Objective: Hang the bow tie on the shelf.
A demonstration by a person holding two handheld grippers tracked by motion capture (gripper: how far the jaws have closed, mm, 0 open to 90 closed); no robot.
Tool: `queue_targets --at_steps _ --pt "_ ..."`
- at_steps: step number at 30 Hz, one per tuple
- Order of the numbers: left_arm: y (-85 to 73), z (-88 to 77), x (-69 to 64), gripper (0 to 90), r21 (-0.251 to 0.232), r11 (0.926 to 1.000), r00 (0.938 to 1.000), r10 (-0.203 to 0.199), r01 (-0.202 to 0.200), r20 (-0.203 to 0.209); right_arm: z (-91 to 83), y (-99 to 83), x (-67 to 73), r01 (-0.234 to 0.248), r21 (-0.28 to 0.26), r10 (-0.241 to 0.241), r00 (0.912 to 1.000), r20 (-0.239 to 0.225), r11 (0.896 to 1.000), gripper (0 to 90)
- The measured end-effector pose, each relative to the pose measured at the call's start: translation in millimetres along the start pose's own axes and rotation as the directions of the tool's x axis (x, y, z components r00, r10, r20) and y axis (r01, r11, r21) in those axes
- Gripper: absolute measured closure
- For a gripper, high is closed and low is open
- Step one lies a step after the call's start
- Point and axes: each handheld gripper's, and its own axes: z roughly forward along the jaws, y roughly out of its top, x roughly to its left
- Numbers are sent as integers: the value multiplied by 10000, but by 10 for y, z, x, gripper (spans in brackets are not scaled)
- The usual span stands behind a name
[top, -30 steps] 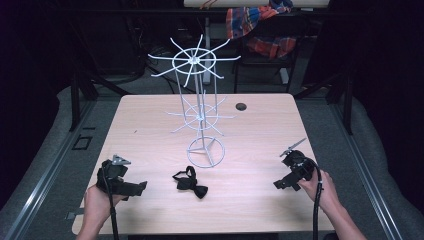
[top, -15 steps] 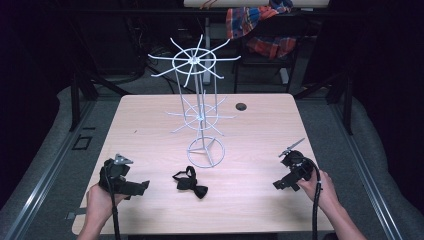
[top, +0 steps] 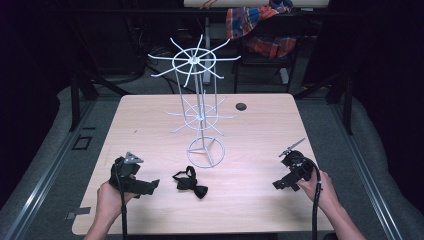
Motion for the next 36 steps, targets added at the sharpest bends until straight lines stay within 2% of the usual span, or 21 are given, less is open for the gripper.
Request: queue_targets --at_steps 4,7,8,11,12,14,18,21,22,25,26,28,29,33,34,36 --pt "114 52 -67 0 29 9994 9991 334 -335 277 -4 1 5 -1 47 1 10000 64 10000 50" --pt "157 87 -101 0 -23 9995 9986 330 -330 414 -5 3 10 -22 49 22 10000 52 10000 50" --pt "173 99 -118 0 -39 9993 9980 380 -378 497 10 -3 30 -264 -186 264 9996 28 9995 50" --pt "211 116 -170 0 -156 9984 9964 550 -541 647 8 -1 22 -199 -68 199 9998 32 9998 50" --pt "229 117 -192 0 -249 9979 9954 609 -592 740 1 1 3 -48 92 48 10000 27 9999 50" --pt "245 118 -210 0 -343 9975 9946 644 -618 815 0 0 1 -87 74 88 9999 -53 9999 50" --pt "269 122 -219 0 -335 9970 9937 730 -703 851 2 -1 20 -165 47 165 9998 80 9999 50" --pt "295 142 -243 0 -355 9968 9934 741 -712 880 11 4 32 -230 -26 230 9997 -66 9997 50" --pt "315 161 -261 0 -319 9965 9928 805 -779 893 -5 9 13 -33 210 32 10000 28 9998 50" --pt "343 191 -287 0 -337 9958 9928 872 -847 823 8 -4 22 -232 -26 232 9997 100 9997 50" --pt "355 202 -295 0 -364 9950 9922 953 -926 806 3 1 16 -182 44 182 9998 -12 9998 50" --pt "377 231 -315 4 -352 9946 9918 1000 -975 791 1 -1 18 -164 52 164 9999 48 9999 50" --pt "387 248 -322 4 -357 9947 9917 989 -963 820 10 -4 32 -306 -118 307 9995 27 9995 50" --pt "415 315 -339 4 -243 9942 9912 1060 -1044 798 9 0 26 -277 -69 277 9996 -59 9996 50" --pt "421 331 -342 4 -226 9945 9915 1035 -1020 794 -6 7 5 -31 217 31 10000 10 9998 50" --pt "430 362 -345 4 -188 9946 9911 1036 -1023 838 -6 7 5 -37 205 37 10000 -8 9998 50"
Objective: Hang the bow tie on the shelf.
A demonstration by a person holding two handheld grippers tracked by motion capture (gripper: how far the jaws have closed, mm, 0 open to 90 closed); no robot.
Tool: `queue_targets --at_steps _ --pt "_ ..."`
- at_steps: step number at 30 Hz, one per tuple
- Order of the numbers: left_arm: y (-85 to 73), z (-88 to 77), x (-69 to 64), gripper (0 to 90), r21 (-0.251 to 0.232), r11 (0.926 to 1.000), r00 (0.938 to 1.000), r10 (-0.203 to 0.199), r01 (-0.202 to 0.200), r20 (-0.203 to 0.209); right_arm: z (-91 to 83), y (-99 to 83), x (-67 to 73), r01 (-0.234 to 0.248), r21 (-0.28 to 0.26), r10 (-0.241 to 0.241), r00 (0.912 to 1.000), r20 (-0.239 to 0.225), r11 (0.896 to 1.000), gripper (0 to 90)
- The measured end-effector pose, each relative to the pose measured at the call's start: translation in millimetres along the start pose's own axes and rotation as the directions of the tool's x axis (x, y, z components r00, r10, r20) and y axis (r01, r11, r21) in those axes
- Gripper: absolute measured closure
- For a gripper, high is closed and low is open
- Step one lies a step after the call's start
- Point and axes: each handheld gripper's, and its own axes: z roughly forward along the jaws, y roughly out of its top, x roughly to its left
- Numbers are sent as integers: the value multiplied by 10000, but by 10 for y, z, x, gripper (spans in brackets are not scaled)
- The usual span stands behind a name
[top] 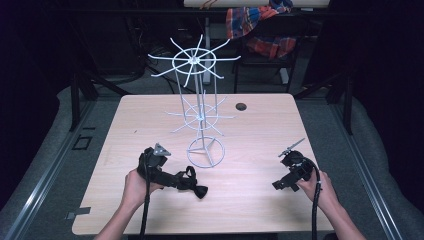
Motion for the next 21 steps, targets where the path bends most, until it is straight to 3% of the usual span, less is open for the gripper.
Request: queue_targets --at_steps 3,8,14,17,18,20,21 --pt "9 63 -5 4 14 10000 9999 -92 91 90 5 -3 5 -59 -58 59 10000 19 10000 50" --pt "55 180 -60 24 218 9995 9993 204 -210 307 7 -4 4 -96 -101 96 10000 -14 9999 50" --pt "96 271 -115 154 351 9978 9980 555 -566 318 4 -5 -3 -106 -10 106 9999 -89 9999 50" --pt "103 302 -125 281 340 9972 9971 650 -663 396 6 -7 -4 -124 -71 123 9998 -157 9999 50" --pt "105 310 -124 281 319 9969 9967 703 -716 405 6 -7 -4 -122 -72 120 9998 -154 9999 50" --pt "106 323 -118 407 270 9968 9962 737 -750 470 11 -6 -1 -163 -119 160 9997 -178 9998 51" --pt "105 328 -116 407 215 9970 9960 725 -737 520 11 -6 -1 -163 -119 160 9997 -178 9998 51"
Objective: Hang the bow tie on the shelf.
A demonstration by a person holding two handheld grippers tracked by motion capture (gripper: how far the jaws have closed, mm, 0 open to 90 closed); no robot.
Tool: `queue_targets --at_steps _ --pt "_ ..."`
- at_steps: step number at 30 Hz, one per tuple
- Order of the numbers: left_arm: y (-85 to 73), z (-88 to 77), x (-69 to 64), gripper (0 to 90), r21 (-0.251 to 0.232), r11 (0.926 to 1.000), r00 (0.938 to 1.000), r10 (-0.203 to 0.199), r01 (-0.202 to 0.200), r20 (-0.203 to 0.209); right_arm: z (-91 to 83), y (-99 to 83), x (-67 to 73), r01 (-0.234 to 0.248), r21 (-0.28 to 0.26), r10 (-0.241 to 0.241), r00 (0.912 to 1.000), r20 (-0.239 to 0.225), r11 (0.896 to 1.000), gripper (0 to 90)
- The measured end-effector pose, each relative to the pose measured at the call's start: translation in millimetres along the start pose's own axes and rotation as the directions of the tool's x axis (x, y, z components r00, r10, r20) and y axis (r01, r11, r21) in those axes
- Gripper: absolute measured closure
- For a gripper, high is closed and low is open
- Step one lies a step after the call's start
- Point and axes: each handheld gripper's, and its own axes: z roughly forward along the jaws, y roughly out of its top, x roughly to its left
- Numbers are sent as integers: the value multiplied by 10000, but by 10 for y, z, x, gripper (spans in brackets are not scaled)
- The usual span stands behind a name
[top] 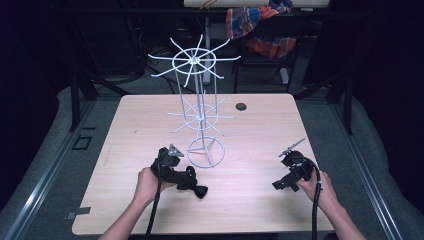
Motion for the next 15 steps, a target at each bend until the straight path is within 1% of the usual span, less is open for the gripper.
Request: queue_targets --at_steps 1,2,3,5,8,9,10,11,12,13,14,15 --pt "1 14 9 474 -28 10000 9999 28 -28 123 0 0 -1 1 9 -1 10000 7 10000 51" --pt "1 14 9 489 -28 10000 9999 28 -28 123 0 0 -1 1 9 -1 10000 7 10000 51" --pt "4 23 13 489 -10 10000 9997 50 -49 229 0 0 -1 -2 0 2 10000 11 10000 51" --pt "6 38 19 557 -34 10000 9991 59 -58 418 -3 0 -3 28 35 -28 10000 17 10000 51" --pt "14 55 21 642 -46 9999 9984 125 -123 549 -1 -1 -5 16 15 -16 10000 -6 10000 51" --pt "22 66 17 691 -104 9999 9980 116 -110 628 -3 -1 -7 32 38 -32 10000 14 10000 51" --pt "22 66 17 723 -104 9999 9980 116 -110 628 -3 -1 -7 32 38 -32 10000 14 10000 51" --pt "25 72 5 723 -123 9998 9979 131 -124 640 -1 -1 -5 -7 -10 7 10000 -3 10000 51" --pt "27 69 -2 757 -132 9997 9978 194 -186 628 -2 -2 -9 73 -12 -73 10000 40 10000 51" --pt "26 61 -11 786 -218 9996 9980 186 -174 596 -5 -2 -9 67 -1 -67 10000 22 10000 51" --pt "26 49 -14 819 -284 9994 9980 208 -191 600 -11 -3 -14 132 75 -133 9998 128 9999 51" --pt "25 21 -13 863 -455 9988 9981 193 -166 588 -15 -6 -16 112 92 -114 9998 181 9999 51"
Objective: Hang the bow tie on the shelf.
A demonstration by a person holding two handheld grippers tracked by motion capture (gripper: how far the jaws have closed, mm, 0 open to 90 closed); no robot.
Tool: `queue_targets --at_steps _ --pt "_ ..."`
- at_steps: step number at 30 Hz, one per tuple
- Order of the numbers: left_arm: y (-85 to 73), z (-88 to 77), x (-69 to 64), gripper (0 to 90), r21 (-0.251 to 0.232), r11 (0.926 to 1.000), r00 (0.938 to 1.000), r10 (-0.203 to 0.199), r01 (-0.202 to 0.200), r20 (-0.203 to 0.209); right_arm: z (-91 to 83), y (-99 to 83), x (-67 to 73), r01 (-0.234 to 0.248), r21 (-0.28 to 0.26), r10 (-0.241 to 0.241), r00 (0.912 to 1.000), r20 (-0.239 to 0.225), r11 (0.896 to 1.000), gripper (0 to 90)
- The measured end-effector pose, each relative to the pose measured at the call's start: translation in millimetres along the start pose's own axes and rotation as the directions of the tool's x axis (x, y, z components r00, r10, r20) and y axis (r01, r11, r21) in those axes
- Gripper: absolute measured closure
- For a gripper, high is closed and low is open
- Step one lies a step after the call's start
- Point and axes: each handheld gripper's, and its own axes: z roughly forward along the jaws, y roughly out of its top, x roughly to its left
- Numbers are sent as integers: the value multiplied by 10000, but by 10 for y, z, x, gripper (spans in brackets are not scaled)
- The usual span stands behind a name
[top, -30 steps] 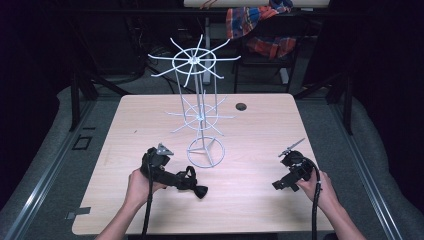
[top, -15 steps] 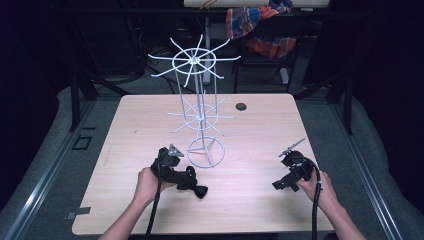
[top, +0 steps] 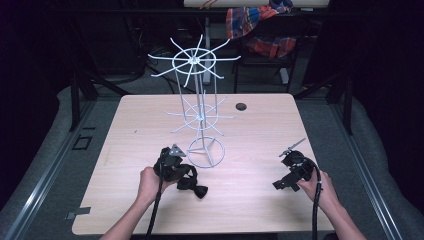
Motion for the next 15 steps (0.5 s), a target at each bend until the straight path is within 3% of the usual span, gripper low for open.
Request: queue_targets --at_steps 15 --pt "18 -264 -39 891 -708 9975 9999 9 -17 -112 -4 0 1 -26 -78 25 10000 -87 10000 52"
